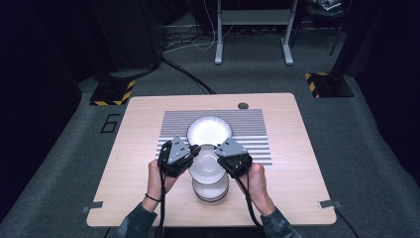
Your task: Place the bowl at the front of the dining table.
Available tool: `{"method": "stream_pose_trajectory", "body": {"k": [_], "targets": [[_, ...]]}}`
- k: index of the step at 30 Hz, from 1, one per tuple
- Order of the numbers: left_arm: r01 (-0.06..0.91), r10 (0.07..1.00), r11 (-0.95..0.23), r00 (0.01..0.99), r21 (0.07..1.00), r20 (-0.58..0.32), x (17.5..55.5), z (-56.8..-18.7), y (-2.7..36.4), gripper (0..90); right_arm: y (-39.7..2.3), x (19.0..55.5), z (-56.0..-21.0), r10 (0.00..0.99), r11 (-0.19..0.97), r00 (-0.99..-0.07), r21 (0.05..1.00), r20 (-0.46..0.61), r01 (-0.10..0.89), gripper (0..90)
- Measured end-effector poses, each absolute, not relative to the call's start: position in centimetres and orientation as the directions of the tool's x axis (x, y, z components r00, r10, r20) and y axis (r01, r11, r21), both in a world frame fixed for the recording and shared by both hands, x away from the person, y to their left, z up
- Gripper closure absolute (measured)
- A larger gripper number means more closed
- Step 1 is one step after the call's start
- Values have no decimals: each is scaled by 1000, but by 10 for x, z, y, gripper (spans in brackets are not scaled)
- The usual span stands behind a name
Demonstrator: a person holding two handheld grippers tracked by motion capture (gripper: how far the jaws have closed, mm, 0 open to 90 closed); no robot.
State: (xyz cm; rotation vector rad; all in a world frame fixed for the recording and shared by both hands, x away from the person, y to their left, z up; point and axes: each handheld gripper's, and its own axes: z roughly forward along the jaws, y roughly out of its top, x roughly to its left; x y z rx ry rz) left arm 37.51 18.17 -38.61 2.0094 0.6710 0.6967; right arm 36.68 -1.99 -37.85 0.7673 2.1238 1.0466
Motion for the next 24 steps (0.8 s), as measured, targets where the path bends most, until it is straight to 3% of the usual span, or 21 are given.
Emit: {"method": "stream_pose_trajectory", "body": {"k": [24], "targets": [[176, 690, -457, 689, 872, 222, 387, -376, 182, 826, -19, 379, -366, 729, 517, -618, 828, -294, 217, 822]]}}
